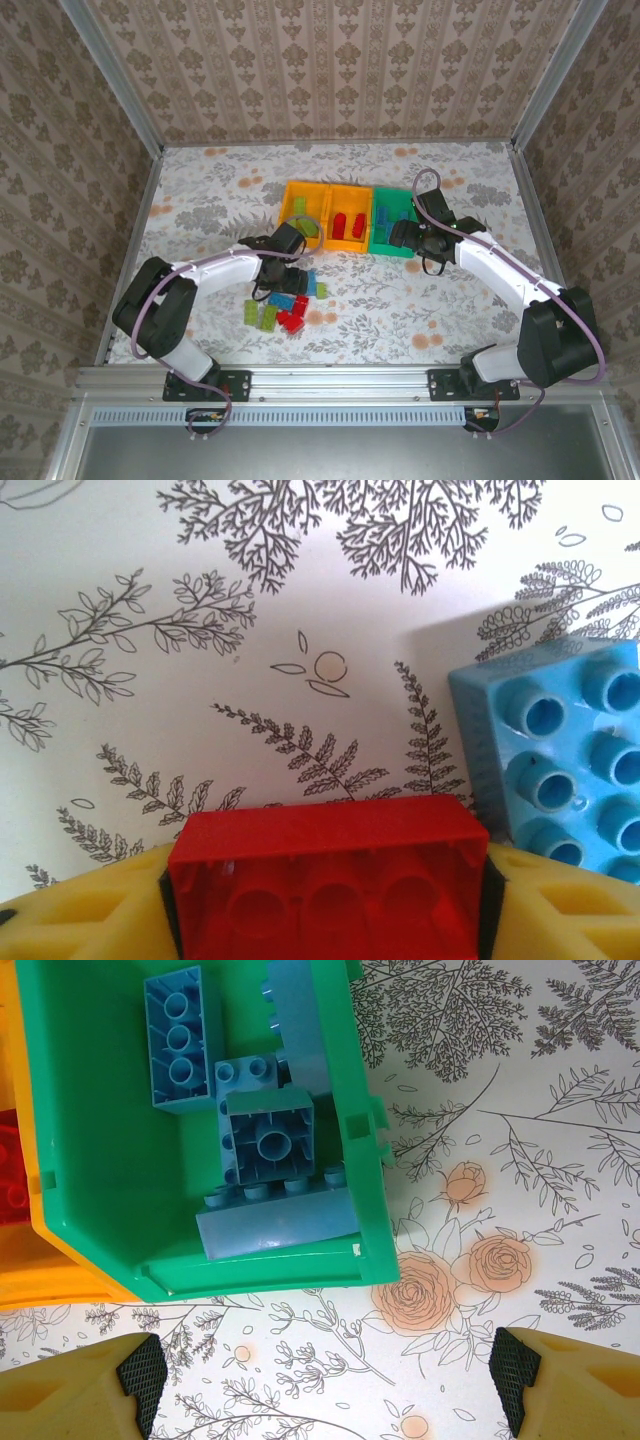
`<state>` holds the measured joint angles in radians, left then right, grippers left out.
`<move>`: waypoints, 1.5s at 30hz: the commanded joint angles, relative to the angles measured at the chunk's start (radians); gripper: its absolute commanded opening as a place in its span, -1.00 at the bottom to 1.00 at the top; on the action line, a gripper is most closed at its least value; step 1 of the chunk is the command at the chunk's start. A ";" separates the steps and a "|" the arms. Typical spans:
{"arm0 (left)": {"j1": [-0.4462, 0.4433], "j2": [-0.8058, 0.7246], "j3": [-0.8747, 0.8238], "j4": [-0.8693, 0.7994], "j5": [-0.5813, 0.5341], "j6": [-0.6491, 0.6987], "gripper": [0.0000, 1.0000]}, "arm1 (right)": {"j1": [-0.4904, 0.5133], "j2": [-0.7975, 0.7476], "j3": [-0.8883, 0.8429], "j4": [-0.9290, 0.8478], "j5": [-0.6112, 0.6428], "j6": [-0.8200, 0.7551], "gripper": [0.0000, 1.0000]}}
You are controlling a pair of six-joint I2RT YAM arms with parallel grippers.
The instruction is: Sort the legos into containers by color
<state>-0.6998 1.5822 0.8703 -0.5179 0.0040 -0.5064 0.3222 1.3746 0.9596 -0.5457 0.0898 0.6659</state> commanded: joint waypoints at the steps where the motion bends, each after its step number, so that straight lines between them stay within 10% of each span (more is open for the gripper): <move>1: 0.004 0.026 0.003 -0.019 -0.023 -0.003 0.13 | -0.005 0.009 -0.008 0.003 0.008 0.015 0.74; 16: 0.061 -0.041 0.288 -0.123 -0.050 0.136 0.03 | -0.005 0.008 -0.005 0.039 0.005 0.015 0.74; 45: 0.048 0.451 0.835 0.111 0.305 0.085 0.13 | 0.046 -0.089 -0.097 0.056 -0.016 -0.004 0.71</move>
<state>-0.6468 2.0247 1.6775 -0.4217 0.2810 -0.3996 0.3534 1.3125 0.8749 -0.4988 0.0895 0.6586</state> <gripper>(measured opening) 0.558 0.858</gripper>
